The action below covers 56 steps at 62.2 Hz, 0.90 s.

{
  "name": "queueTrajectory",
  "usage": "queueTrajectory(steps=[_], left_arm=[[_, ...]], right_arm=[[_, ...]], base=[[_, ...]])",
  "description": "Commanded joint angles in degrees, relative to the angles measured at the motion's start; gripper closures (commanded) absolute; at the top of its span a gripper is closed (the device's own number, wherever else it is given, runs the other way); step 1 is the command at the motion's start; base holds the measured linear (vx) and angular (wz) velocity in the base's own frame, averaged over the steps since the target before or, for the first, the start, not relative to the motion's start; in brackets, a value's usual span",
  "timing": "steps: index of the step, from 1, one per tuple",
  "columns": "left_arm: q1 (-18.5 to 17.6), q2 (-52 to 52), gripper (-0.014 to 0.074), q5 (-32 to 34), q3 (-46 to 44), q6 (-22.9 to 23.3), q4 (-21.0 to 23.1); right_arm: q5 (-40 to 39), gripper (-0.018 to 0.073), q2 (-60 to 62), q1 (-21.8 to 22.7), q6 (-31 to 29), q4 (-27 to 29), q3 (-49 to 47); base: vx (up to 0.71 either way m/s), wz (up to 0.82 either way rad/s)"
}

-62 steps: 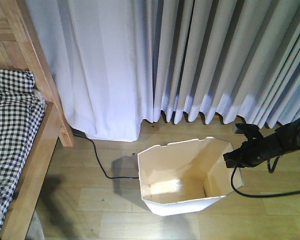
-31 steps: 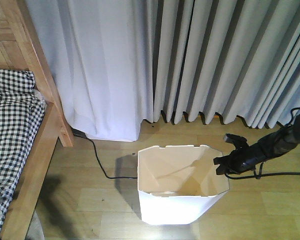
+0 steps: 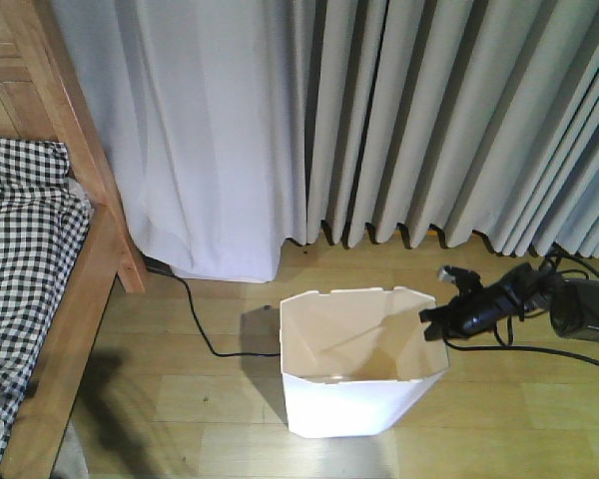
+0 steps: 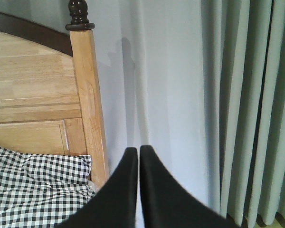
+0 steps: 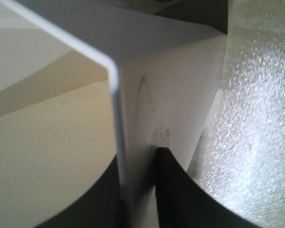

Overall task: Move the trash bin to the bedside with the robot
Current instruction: 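Lower the bin to the floor beside the bed with the right gripper, then open the right gripper to release the bin rim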

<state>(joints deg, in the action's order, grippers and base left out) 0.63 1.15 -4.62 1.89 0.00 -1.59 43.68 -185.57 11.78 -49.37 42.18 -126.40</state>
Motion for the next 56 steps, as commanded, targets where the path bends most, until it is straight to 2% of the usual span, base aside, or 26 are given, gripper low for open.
queueTrajectory(steps=[1, 8, 17, 40, 56], left_arm=[[-0.36, 0.42, 0.0603, 4.24, 0.7, 0.79, 0.54], [-0.36, 0.42, 0.0603, 4.24, 0.7, 0.79, 0.54], [-0.36, 0.42, 0.0603, 4.24, 0.7, 0.79, 0.54], [-0.36, 0.42, 0.0603, 4.24, 0.7, 0.79, 0.54], [-0.36, 0.42, 0.0603, 4.24, 0.7, 0.79, 0.54]], right_arm=[[8.01, 0.0536, -0.31, 0.24, 3.4, 3.06, -5.55], [8.56, 0.0521, -0.9, 0.24, 5.3, 0.3, -6.68], [8.56, 0.0459, -0.9, 0.24, 5.3, 0.17, -6.68], [8.61, 0.0139, -0.9, 0.24, 7.26, -0.13, -6.68], [8.17, 0.0038, -0.07, 0.3, 7.87, -4.3, -6.68]], base=[[0.0, 0.0], [0.0, 0.0], [0.0, 0.0], [0.0, 0.0], [0.0, 0.0]])
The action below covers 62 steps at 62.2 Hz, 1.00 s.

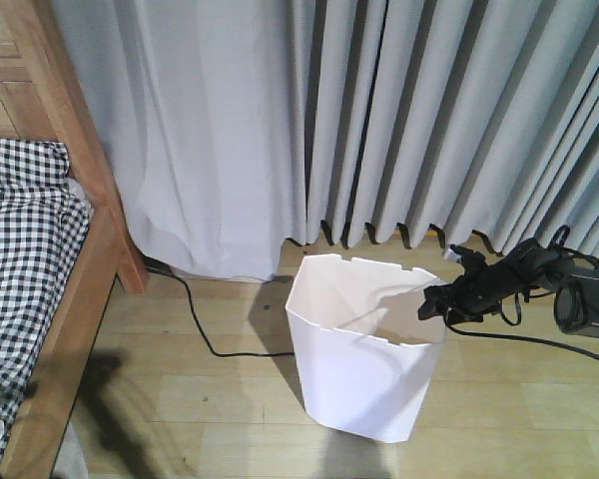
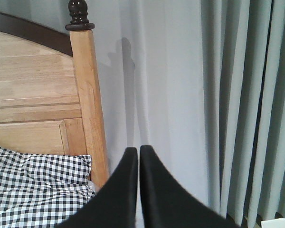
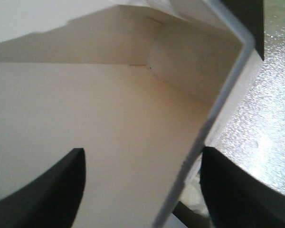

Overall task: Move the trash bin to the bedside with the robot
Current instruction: 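Open the right gripper to release the bin rim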

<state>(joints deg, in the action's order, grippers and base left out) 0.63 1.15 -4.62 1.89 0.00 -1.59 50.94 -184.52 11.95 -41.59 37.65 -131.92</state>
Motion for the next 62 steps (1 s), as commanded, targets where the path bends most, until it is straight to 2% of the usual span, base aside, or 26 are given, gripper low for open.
queueTrajectory(steps=[1, 11, 26, 30, 32, 38, 40, 49, 62], left_arm=[[-0.36, 0.42, 0.0603, 4.24, 0.7, 0.79, 0.54], [-0.36, 0.42, 0.0603, 4.24, 0.7, 0.79, 0.54], [-0.36, 0.42, 0.0603, 4.24, 0.7, 0.79, 0.54], [-0.36, 0.42, 0.0603, 4.24, 0.7, 0.79, 0.54], [-0.36, 0.42, 0.0603, 4.24, 0.7, 0.79, 0.54], [-0.36, 0.42, 0.0603, 4.24, 0.7, 0.79, 0.54], [-0.36, 0.42, 0.0603, 4.24, 0.7, 0.79, 0.54], [-0.36, 0.42, 0.0603, 4.24, 0.7, 0.79, 0.54], [-0.36, 0.42, 0.0603, 4.24, 0.7, 0.79, 0.54]], right_arm=[[0.8, 0.0036, -1.03, 0.13, 0.29, -0.32, -1.17], [-1.71, 0.0034, 0.23, 0.26, 4.27, -3.33, -1.17], [-0.51, 0.0041, 0.04, 0.26, 4.75, -3.84, -1.17], [-1.92, 0.0041, 0.74, 0.5, 4.81, -6.0, -1.17], [-3.16, 0.0041, 0.98, 0.86, 6.29, -7.61, -1.17], [-7.55, 0.0041, 2.12, 2.35, 16.3, -10.73, -1.06], [-7.94, 0.0041, 2.46, 2.43, 17.66, -11.46, -0.98], [-6.46, 0.0041, 4.85, 1.0, 15.53, -15.36, -0.98], [-3.5, 0.0041, 8.27, 0.09, 20.76, -16.94, -0.98]], base=[[0.0, 0.0], [0.0, 0.0], [0.0, 0.0], [0.0, 0.0], [0.0, 0.0], [0.0, 0.0], [0.0, 0.0], [0.0, -0.01], [0.0, -0.01]])
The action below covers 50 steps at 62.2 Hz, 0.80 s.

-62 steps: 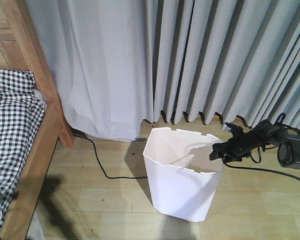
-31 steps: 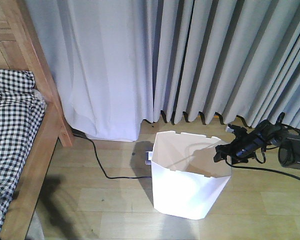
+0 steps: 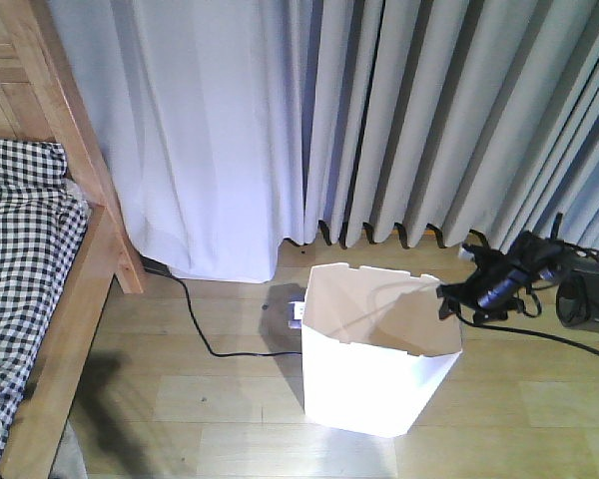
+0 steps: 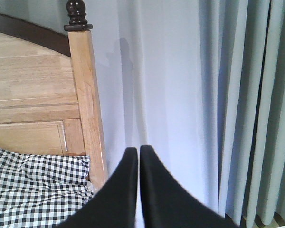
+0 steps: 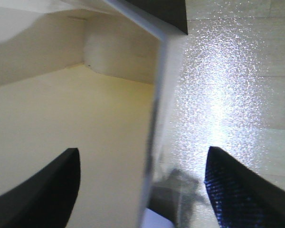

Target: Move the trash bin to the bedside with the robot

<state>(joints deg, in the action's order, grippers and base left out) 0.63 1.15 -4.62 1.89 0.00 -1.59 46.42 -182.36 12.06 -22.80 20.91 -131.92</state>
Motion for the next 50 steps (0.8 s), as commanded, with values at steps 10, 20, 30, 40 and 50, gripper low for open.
queueTrajectory(steps=[10, 20, 30, 40, 50], left_arm=[[-0.36, 0.42, 0.0603, 4.24, 0.7, 0.79, 0.54], [-0.36, 0.42, 0.0603, 4.24, 0.7, 0.79, 0.54], [-0.36, 0.42, 0.0603, 4.24, 0.7, 0.79, 0.54], [-0.36, 0.42, 0.0603, 4.24, 0.7, 0.79, 0.54], [-0.36, 0.42, 0.0603, 4.24, 0.7, 0.79, 0.54]], right_arm=[[1.07, 0.0041, 8.9, -0.01, 3.61, -4.34, -0.98], [0.7, 0.0041, 10.89, 0.04, 4.95, -8.93, 0.95], [-14.56, 0.0041, 19.04, 0.25, 3.6, -10.25, 19.03], [-35.68, 0.0041, 31.32, 0.67, 0.27, -10.28, 44.17], [-46.42, 0.0041, 45.66, 0.54, -5.05, -8.65, 62.7]], base=[[0.0, 0.0], [0.0, -0.01], [0.0, 0.0], [0.0, 0.0], [0.0, 0.0]])
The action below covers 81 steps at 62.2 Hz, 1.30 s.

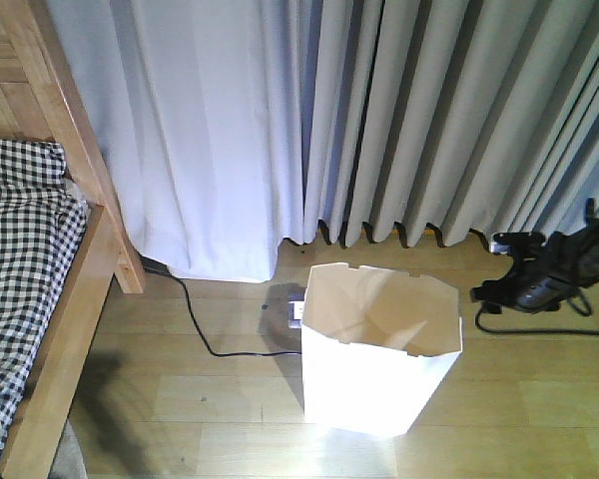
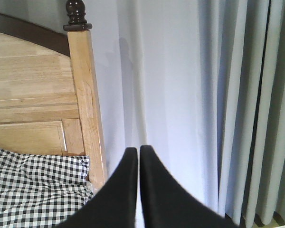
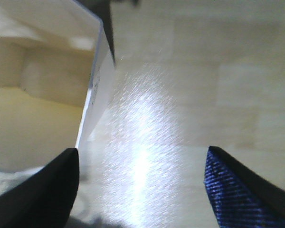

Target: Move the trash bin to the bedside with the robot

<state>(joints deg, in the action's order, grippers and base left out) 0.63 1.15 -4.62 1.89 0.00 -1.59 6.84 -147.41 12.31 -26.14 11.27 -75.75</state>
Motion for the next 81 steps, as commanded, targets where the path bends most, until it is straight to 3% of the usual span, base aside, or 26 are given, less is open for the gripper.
queueTrajectory(steps=[1, 9, 19, 51, 67, 75, 81], left_arm=[[-0.36, 0.42, 0.0603, 4.24, 0.7, 0.79, 0.54], [-0.36, 0.42, 0.0603, 4.24, 0.7, 0.79, 0.54], [-0.36, 0.42, 0.0603, 4.24, 0.7, 0.79, 0.54], [-0.36, 0.42, 0.0603, 4.24, 0.7, 0.79, 0.54], [-0.36, 0.42, 0.0603, 4.24, 0.7, 0.79, 0.54], [-0.36, 0.42, 0.0603, 4.24, 0.7, 0.79, 0.54], [-0.36, 0.42, 0.0603, 4.24, 0.7, 0.79, 0.54]], right_arm=[[-7.99, 0.0041, 11.96, 0.3, -1.44, 1.43, 7.84], [-15.88, 0.0041, 23.46, 0.3, 0.08, 4.16, 19.1], [-17.25, 0.0041, 37.2, 0.3, -0.01, 4.1, 28.09], [-3.68, 0.0041, 82.09, 0.3, 0.8, 4.59, 46.13], [7.67, 0.0041, 104.8, 0.12, 0.9, 8.4, 48.16], [14.04, 0.0041, 110.69, -4.67, 1.66, 10.08, 48.16], [17.09, 0.0041, 113.15, -8.68, 0.92, 6.99, 48.16]], base=[[0.0, 0.0], [0.0, 0.0], [0.0, 0.0], [0.0, 0.0], [0.0, 0.0], [0.0, 0.01], [0.0, 0.0]])
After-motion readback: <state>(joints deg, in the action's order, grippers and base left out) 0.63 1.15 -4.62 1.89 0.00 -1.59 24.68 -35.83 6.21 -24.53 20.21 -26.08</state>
